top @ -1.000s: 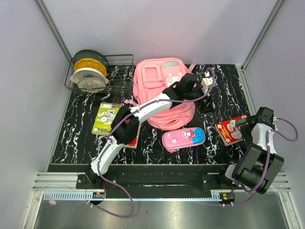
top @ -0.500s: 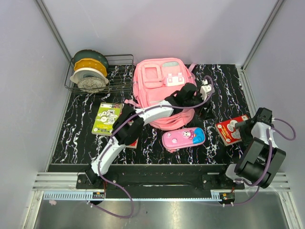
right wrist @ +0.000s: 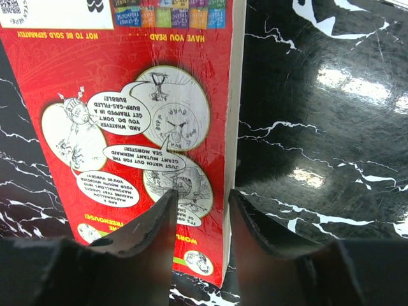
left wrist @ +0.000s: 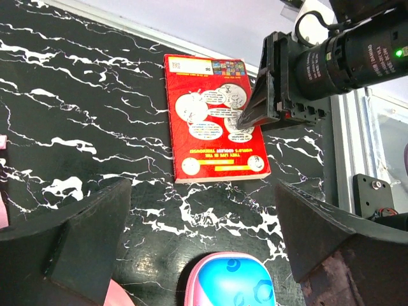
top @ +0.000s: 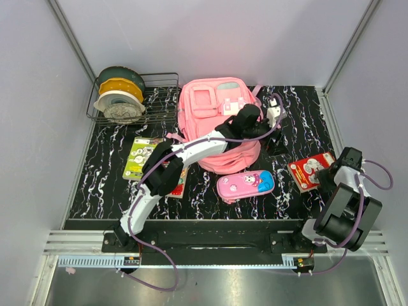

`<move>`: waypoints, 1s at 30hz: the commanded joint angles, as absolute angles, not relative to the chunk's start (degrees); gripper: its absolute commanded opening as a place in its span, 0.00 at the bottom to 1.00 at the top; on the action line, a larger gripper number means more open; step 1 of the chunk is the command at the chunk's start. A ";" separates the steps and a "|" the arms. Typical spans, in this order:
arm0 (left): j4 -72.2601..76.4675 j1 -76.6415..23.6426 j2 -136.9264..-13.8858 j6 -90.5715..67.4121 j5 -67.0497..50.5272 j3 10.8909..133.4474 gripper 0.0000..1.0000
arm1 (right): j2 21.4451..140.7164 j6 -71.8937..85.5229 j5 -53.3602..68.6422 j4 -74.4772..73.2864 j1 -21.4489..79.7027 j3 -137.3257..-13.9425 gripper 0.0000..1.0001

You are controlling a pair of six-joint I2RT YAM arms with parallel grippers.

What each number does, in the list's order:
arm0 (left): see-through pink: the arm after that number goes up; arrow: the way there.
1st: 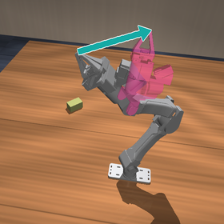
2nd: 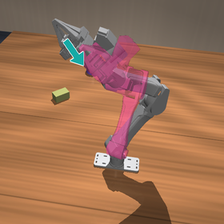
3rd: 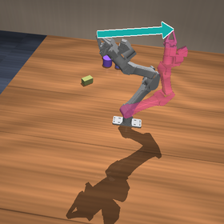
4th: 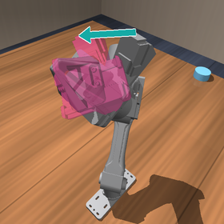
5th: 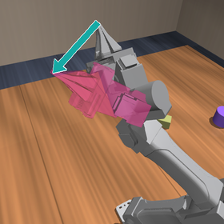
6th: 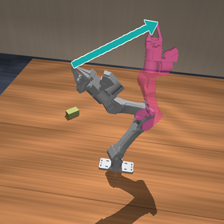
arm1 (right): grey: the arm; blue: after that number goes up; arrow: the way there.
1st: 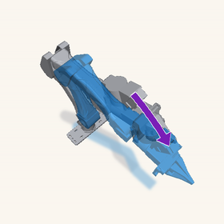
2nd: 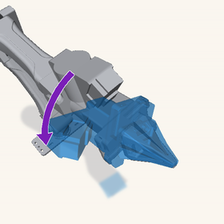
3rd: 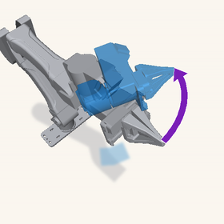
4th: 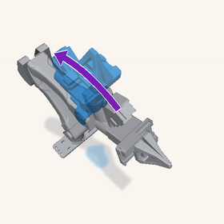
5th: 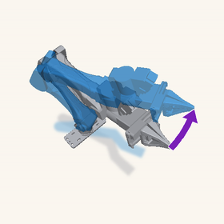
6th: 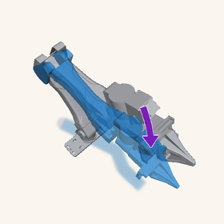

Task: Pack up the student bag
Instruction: Pick up the book from the center of the board.

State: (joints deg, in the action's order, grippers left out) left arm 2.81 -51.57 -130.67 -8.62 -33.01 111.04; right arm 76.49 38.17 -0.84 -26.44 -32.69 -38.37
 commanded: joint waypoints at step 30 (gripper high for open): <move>-0.18 -49.48 -125.60 -2.64 -29.89 113.64 0.99 | 79.72 30.86 13.45 -22.31 -25.59 -37.18 0.00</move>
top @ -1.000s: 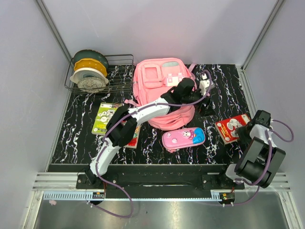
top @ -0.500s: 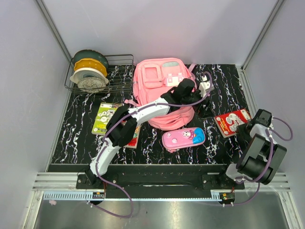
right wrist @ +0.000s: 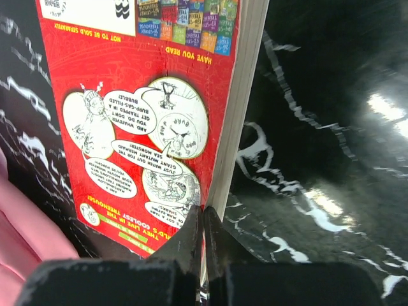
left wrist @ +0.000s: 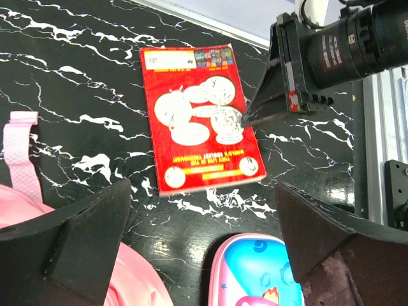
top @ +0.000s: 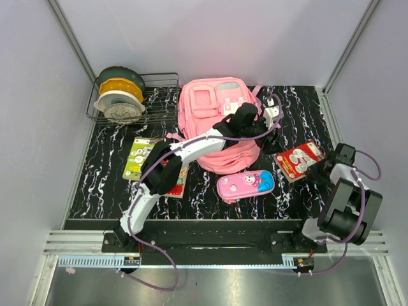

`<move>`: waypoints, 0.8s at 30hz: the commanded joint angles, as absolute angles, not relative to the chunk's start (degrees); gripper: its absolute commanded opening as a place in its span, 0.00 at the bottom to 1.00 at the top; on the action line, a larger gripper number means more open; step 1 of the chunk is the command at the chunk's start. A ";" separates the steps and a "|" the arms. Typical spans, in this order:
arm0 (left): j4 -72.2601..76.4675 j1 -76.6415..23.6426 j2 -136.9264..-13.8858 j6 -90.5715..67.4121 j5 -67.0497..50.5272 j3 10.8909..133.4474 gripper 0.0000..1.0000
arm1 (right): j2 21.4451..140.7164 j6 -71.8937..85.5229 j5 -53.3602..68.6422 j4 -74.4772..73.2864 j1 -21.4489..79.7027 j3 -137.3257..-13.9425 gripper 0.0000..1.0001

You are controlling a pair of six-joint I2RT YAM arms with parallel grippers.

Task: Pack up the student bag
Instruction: Pick up the book from the center of the board.

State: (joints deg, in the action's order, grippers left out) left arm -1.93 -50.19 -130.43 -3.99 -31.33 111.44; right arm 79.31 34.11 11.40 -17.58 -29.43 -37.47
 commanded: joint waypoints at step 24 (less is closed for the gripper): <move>-1.85 -48.96 -146.25 -9.92 -22.17 127.53 0.99 | 71.11 31.90 10.99 -27.33 -19.16 -40.34 0.61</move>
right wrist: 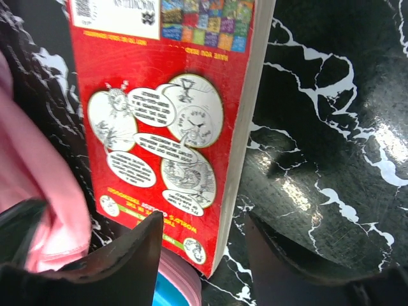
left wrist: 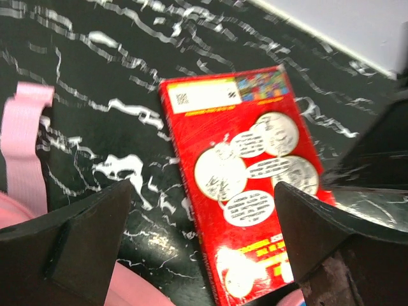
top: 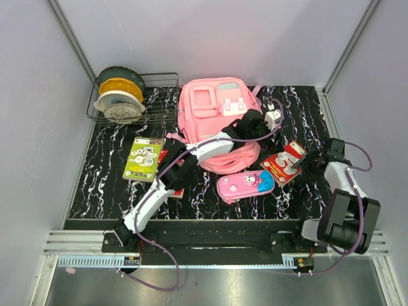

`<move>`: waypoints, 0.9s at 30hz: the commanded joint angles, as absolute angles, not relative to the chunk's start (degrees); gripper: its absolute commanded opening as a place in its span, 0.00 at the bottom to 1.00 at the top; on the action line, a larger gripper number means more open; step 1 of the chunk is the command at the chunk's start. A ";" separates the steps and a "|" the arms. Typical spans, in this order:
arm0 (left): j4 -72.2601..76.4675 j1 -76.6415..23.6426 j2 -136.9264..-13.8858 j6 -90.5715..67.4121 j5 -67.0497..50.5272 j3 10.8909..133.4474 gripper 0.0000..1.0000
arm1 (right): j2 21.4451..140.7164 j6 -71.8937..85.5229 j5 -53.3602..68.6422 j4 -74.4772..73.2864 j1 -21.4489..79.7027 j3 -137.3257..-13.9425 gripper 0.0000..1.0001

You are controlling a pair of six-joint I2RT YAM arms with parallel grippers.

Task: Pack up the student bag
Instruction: Pick up the book from the center of the board.

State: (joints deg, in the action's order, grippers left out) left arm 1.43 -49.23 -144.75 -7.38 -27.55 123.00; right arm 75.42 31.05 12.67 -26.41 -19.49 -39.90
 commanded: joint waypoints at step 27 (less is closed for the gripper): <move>-10.98 -48.87 -154.16 -16.26 -31.90 132.27 0.99 | 75.85 36.74 6.33 -23.03 -22.15 -38.76 0.81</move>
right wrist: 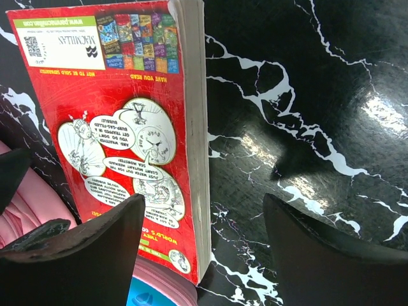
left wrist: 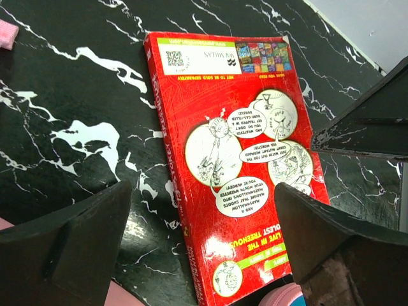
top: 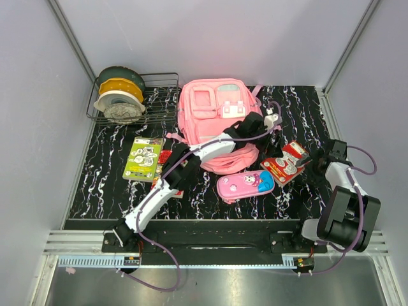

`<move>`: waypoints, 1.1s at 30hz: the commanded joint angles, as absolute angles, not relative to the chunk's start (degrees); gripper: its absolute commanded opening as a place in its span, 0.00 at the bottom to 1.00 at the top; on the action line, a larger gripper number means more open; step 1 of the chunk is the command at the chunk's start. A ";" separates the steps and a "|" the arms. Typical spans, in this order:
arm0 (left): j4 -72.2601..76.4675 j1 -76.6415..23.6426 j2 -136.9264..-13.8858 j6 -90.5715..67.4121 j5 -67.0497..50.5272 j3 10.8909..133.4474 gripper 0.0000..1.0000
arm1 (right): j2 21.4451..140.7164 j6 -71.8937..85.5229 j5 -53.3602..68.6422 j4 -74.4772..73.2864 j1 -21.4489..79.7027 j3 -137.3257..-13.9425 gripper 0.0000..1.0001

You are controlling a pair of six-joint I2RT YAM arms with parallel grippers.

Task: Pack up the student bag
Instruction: Pick up the book from the center of the board.

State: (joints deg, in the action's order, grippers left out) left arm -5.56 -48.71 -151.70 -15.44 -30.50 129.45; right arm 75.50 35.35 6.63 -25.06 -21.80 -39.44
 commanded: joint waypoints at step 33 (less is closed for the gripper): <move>-8.00 -50.62 -156.01 -23.55 -49.39 132.54 0.93 | 79.46 41.66 24.70 -1.76 -22.41 -29.45 0.53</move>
